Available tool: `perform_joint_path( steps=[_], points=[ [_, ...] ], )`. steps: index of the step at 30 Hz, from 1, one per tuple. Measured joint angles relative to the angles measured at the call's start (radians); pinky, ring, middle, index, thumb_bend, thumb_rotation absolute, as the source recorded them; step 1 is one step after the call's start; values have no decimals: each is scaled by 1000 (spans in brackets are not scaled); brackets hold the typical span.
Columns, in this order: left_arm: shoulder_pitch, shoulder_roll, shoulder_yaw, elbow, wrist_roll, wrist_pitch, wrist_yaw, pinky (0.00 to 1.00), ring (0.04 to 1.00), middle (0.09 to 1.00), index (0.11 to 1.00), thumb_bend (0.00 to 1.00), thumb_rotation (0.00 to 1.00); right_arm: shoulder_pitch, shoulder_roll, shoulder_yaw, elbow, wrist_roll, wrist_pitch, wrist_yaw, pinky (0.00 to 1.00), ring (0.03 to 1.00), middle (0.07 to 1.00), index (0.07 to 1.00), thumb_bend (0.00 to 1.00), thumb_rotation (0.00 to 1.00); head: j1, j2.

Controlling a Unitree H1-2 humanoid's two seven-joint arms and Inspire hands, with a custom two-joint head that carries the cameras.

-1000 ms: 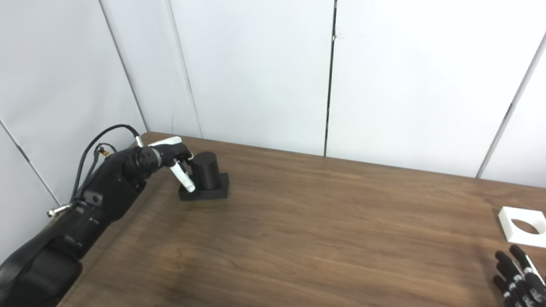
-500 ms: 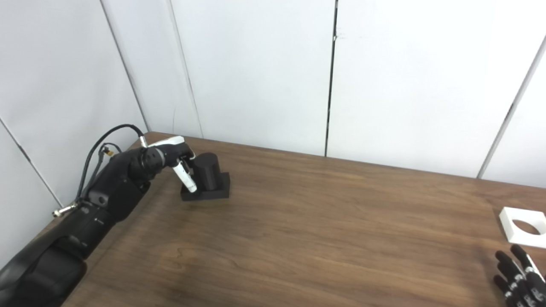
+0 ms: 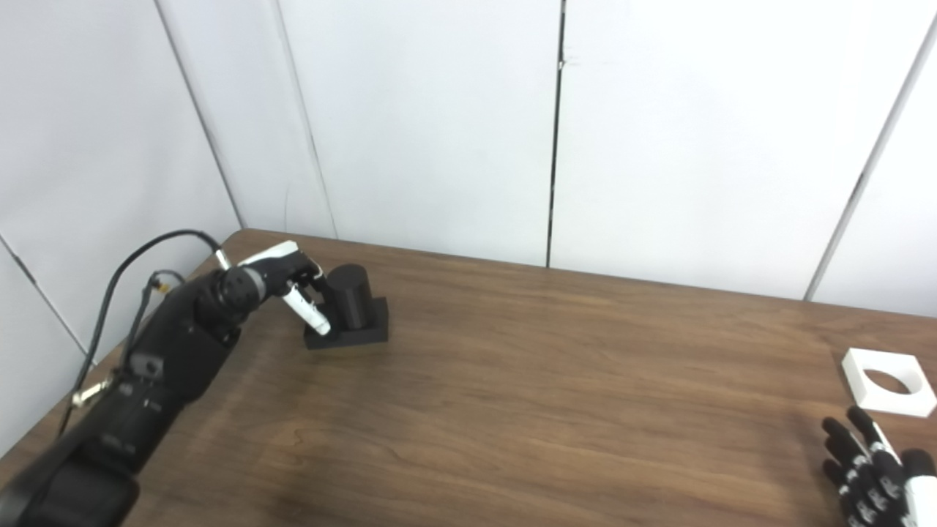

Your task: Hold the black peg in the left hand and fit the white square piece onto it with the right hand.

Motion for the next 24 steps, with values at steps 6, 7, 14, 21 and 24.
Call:
perform_joint_path(
  steps=[6,7,14,21,24],
  points=[
    [21,-50,60,-92,66,1,-133,985,899,824,483,523,51,0,2,2,-1,-1,-1,0,1000,1000,959,1000,620,1000,0,5],
    [25,-57,67,-109,83,1,-160,990,896,819,482,523,51,0,4,3,-1,-1,-1,0,1000,1000,961,1000,618,1000,0,3],
    [79,-147,135,-275,235,4,-312,829,814,756,486,523,54,1,10,6,-1,2,-6,0,1000,1000,959,1000,623,1000,-9,6],
    [168,-260,191,-478,398,10,-408,742,753,714,485,520,46,2,15,13,-1,-9,-16,-3,1000,1000,951,1000,639,1000,-34,12],
    [204,-300,162,-548,437,10,-407,750,779,723,485,522,47,3,17,18,-1,-13,-20,-4,1000,1000,961,1000,640,1000,-52,15]
  ],
)
